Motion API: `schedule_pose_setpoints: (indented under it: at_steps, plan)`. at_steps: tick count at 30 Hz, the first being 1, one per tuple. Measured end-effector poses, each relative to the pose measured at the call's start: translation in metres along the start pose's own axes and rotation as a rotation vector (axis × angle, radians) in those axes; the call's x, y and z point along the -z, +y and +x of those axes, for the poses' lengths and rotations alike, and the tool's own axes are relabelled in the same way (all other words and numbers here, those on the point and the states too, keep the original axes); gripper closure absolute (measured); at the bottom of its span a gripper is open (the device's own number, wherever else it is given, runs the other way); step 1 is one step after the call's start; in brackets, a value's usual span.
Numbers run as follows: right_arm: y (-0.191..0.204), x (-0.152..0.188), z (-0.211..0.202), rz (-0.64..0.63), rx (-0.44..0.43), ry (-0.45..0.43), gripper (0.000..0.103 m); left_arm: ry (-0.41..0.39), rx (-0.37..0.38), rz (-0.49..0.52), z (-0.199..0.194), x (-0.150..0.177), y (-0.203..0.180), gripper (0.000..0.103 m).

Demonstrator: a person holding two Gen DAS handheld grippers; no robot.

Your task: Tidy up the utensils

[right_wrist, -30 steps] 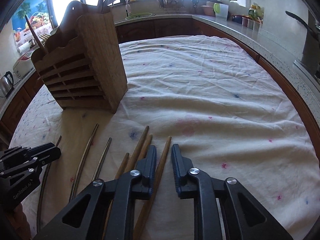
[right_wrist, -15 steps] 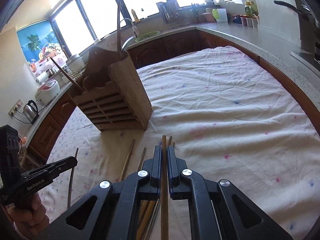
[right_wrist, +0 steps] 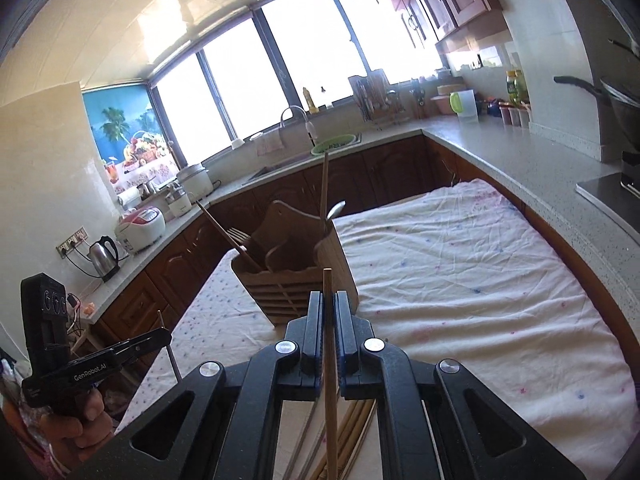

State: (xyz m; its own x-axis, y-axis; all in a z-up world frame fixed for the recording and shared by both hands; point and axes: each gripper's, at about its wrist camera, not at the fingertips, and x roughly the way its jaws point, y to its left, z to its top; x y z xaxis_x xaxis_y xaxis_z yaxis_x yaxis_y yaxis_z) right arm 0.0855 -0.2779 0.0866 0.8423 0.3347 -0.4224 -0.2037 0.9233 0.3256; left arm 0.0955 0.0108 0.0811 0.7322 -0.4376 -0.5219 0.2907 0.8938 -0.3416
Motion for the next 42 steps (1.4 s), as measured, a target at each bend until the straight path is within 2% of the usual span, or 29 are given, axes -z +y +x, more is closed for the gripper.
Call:
schedule_pose_setpoints:
  at_steps: [8,24,29,36,42]
  plan:
    - [0.011,-0.019,-0.017,-0.019,-0.020,-0.083,0.098,-0.074,-0.004,0.006,-0.019,-0.014,0.000,0.099]
    - [0.018,-0.030,-0.001,-0.025,-0.037,-0.093,0.098,-0.120,-0.039,-0.009,-0.018,-0.032,0.011,0.099]
    - [0.024,-0.051,0.007,-0.033,-0.044,-0.138,0.098,-0.181,-0.063,0.015,-0.018,-0.060,0.010,0.099]
    - [0.039,-0.099,0.022,-0.051,-0.045,-0.267,0.098,-0.303,-0.090,0.022,-0.018,-0.115,0.012,0.099]
    - [0.041,-0.132,0.049,-0.052,-0.034,-0.338,0.098,-0.370,-0.126,0.011,0.003,-0.150,0.020,0.099]
